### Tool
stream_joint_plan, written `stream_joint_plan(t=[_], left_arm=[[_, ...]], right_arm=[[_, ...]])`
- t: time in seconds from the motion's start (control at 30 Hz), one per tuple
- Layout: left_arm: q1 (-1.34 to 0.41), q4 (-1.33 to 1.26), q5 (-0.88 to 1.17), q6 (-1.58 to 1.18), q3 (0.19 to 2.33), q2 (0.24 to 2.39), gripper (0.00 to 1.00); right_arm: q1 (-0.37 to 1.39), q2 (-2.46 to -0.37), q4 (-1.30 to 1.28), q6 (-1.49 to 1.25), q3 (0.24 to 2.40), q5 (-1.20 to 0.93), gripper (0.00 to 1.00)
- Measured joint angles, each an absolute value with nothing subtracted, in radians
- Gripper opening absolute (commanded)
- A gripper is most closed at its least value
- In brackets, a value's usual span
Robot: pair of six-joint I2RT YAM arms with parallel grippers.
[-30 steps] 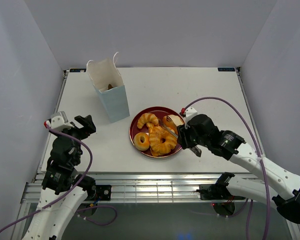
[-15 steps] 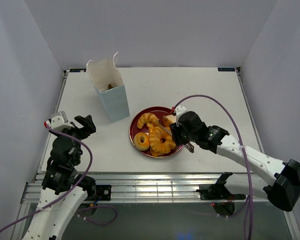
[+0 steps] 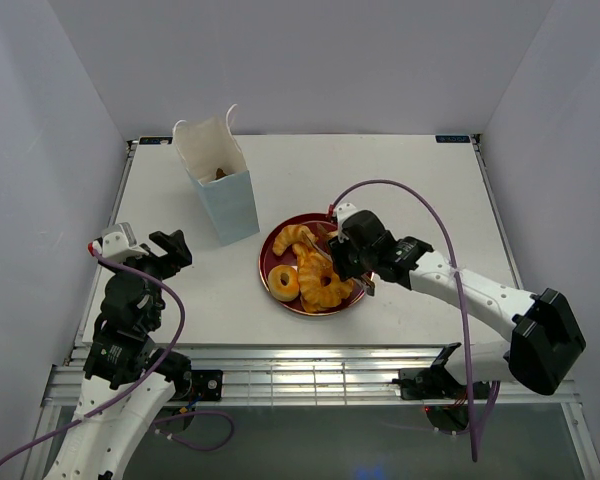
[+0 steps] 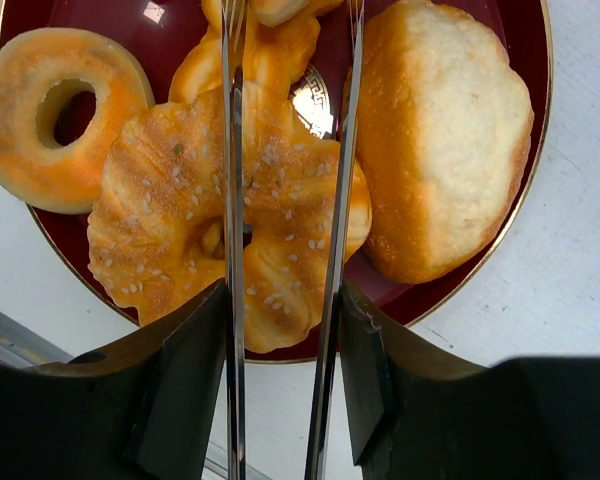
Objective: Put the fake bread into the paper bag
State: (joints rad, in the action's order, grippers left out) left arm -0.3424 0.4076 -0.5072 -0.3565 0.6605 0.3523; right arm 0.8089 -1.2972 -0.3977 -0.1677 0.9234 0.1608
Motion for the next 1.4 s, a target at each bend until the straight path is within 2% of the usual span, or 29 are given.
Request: stream_joint_plan(t=[0.27,0.57,0.93,1.4], left_arm=[[-0.342,0.408,-0.5,-0.356,0.661,0.352,0.93],[-0.342,0.408,-0.496,-0.356,0.661,0.352,0.93],[-0.342,0.408,-0.496,-0.356,0.661,0.352,0.93],[-0.342,0.408,-0.497,-0.356,0.661,0.352,0.93]], right_arm=[[0.793,-1.341,-0.386,-0.152,0.958,0.142,0.49],[0.791,-1.344,-0.385,-0.148,0.986,0.121,0.3],[0.787,-1.312,-0.422,-0.149,1.05,0.112,0.29],[0.786,-1.125,-0.501,-0.144,1.12,0.067,0.29]])
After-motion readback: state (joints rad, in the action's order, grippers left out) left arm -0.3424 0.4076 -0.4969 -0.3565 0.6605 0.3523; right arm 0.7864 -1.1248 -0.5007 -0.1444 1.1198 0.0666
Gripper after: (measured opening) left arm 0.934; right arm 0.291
